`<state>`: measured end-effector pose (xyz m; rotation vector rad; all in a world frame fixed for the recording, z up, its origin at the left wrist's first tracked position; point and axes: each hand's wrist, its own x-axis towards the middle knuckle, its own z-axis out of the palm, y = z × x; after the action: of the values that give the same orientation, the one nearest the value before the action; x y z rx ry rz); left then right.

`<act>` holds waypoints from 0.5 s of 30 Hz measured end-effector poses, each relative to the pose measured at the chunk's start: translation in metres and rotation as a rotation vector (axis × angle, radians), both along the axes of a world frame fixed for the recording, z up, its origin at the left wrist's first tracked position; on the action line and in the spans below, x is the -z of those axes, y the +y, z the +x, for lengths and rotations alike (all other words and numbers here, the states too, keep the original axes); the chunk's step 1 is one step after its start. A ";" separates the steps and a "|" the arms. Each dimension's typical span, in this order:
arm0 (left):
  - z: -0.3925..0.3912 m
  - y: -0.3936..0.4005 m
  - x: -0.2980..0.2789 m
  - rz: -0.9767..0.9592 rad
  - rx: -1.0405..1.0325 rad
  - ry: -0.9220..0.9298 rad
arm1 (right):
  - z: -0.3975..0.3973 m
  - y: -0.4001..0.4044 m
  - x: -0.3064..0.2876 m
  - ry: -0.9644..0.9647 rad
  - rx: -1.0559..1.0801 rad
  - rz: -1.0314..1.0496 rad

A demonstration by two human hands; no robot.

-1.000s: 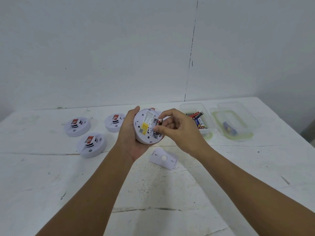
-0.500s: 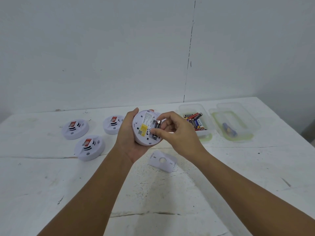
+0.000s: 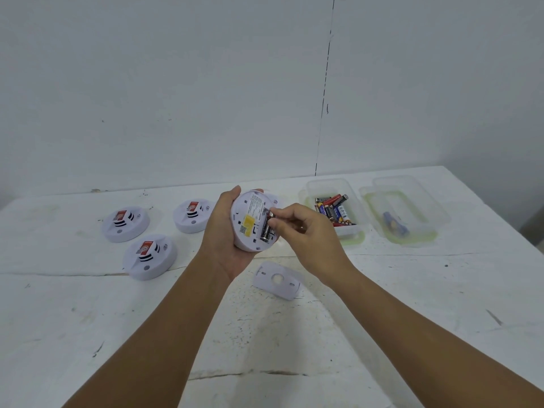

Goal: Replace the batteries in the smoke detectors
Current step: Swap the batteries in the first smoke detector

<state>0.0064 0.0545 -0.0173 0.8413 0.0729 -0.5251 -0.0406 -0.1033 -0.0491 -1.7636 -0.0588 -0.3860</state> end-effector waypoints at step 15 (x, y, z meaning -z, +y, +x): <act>-0.006 -0.009 -0.005 0.206 -0.057 -0.082 | -0.010 -0.003 0.009 -0.102 0.039 -0.220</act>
<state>0.0007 0.0460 -0.0120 1.0581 0.0763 -0.4333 -0.0506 -0.1065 -0.0582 -1.9632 -0.1437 -0.5137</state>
